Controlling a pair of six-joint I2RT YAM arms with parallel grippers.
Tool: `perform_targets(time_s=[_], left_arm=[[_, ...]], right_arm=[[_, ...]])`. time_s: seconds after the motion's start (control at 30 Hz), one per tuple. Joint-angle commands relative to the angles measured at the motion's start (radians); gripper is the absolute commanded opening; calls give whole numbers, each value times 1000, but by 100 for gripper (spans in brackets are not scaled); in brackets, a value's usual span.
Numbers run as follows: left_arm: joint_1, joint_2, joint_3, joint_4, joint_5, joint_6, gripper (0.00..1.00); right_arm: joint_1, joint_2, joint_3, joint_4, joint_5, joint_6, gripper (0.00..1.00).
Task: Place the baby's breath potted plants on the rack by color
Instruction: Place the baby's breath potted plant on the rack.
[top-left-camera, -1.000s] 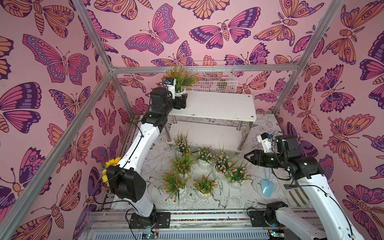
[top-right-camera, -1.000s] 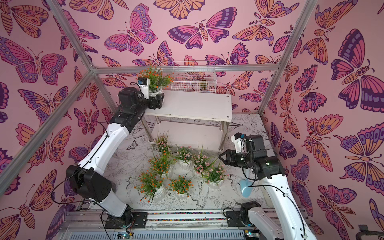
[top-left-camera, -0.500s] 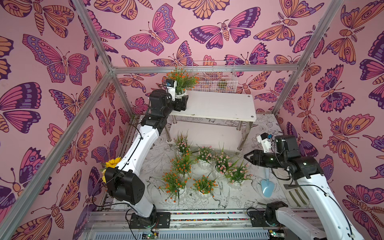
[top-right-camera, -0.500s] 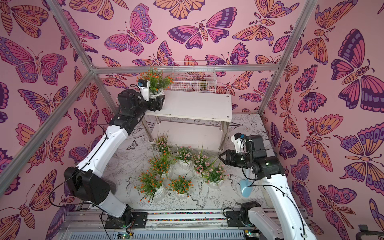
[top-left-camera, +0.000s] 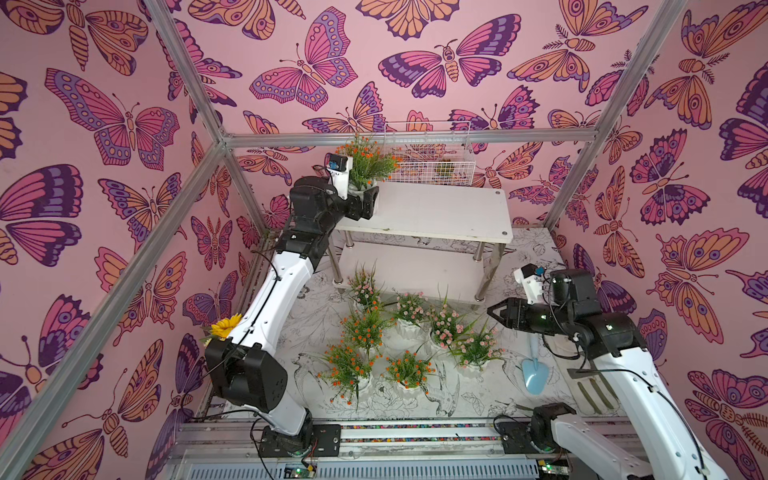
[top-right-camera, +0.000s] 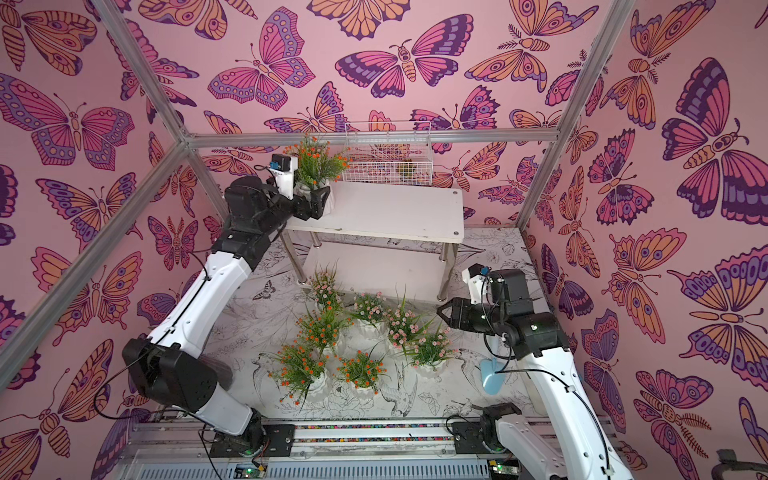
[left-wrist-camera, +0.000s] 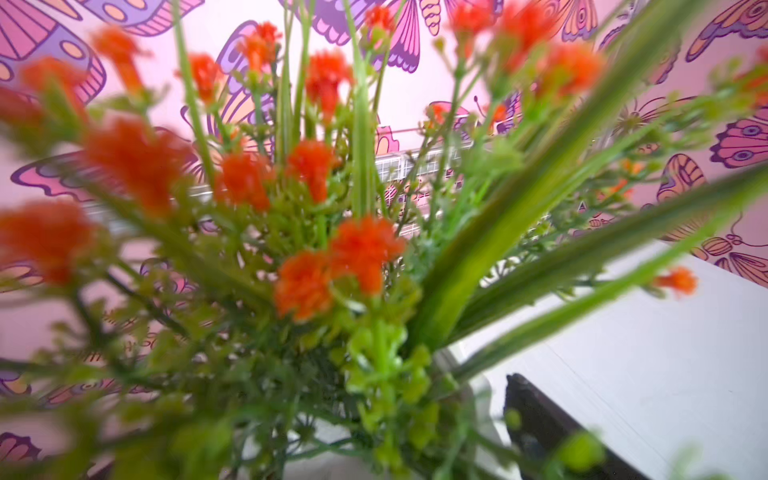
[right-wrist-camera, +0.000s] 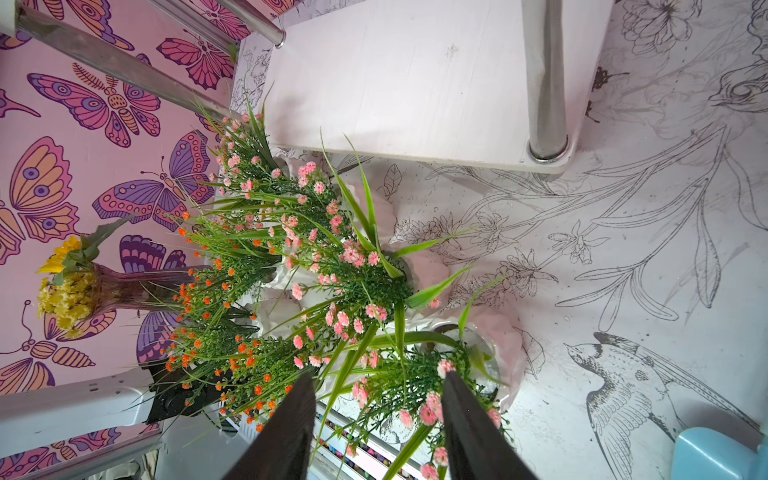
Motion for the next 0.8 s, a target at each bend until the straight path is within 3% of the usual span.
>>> perform_targets(time_s=[0.0, 0.23, 0.4, 0.6, 0.77], left_arm=[[19, -25, 4, 31, 113, 5, 100], [30, -67, -16, 0, 102, 6, 100], [29, -155, -75, -48, -32, 16, 100], [29, -267, -165, -92, -97, -22, 100], [29, -382, -258, -127, -59, -78, 100]], right_arm=[[-2, 7, 9, 23, -1, 11, 51], [-1, 13, 8, 30, -1, 7, 51], [-1, 17, 7, 33, -1, 5, 51], [-1, 17, -1, 45, -3, 9, 51], [-3, 19, 3, -9, 53, 2, 51]])
